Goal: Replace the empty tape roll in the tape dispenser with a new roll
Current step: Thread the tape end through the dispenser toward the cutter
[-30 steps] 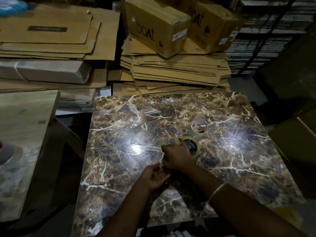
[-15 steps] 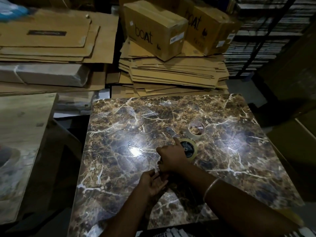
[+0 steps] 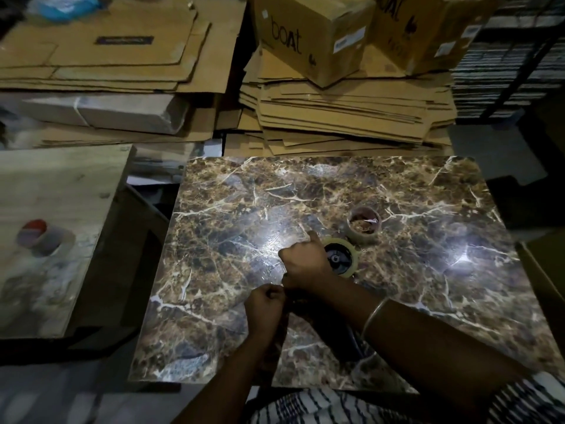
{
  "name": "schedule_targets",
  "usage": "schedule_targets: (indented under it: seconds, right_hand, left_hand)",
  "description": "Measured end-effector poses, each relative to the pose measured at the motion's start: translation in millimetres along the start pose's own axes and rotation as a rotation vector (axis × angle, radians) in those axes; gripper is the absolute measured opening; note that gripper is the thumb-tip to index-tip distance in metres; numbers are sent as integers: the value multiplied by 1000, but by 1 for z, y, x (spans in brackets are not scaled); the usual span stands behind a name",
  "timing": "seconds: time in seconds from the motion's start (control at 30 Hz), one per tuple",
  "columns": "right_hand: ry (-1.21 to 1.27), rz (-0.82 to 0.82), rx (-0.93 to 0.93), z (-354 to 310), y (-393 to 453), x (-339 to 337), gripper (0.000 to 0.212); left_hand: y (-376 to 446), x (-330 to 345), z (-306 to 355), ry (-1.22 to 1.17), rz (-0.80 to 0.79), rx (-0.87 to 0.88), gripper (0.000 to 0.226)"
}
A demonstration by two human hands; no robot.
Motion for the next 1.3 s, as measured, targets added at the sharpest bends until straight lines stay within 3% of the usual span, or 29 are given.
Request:
schedule_targets:
  seconds: [0.3, 0.53, 0.67, 0.8, 0.93, 1.03, 1.13, 1.2, 1.3]
  right_hand:
    - [-14, -8, -65, 7, 1, -2, 18]
    - [-22, 9, -101, 9, 1, 0, 29]
    - [-30, -3, -101, 11, 0, 1, 21]
    - [-46, -1, -107, 11, -2, -1, 22]
    - [-45, -13, -114, 12, -4, -1, 22]
    - [-30, 3, -129, 14, -5, 0, 22]
    - [-7, 14, -121, 14, -6, 1, 23]
    - [-4, 21, -105, 13, -6, 2, 23]
    - [22, 34, -87, 14, -4, 3, 23]
  left_hand:
    - [-13, 6, 12, -92, 49, -48, 9]
    - [-26, 15, 19, -467, 27, -283, 19]
    - [-29, 19, 19, -596, 22, -349, 25]
    - [-27, 13, 16, -509, -33, -281, 24]
    - [-21, -3, 10, -4, -6, 20, 27]
    - [-14, -14, -6, 257, -3, 111, 31]
    - [-11, -18, -12, 173, -11, 55, 27]
    - [-19, -18, 6, 38, -16, 28, 14]
    - [-29, -9, 25, -177, -16, -42, 14]
Point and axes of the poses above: each hand's wrist, its own y-axis towards the middle knuckle, its own x-axis out of the palm, z = x × y, the point moved 3 cm from there along y, towards the middle knuckle, and after that the axes turned 7 degrees about y, right-handed, at the moved point
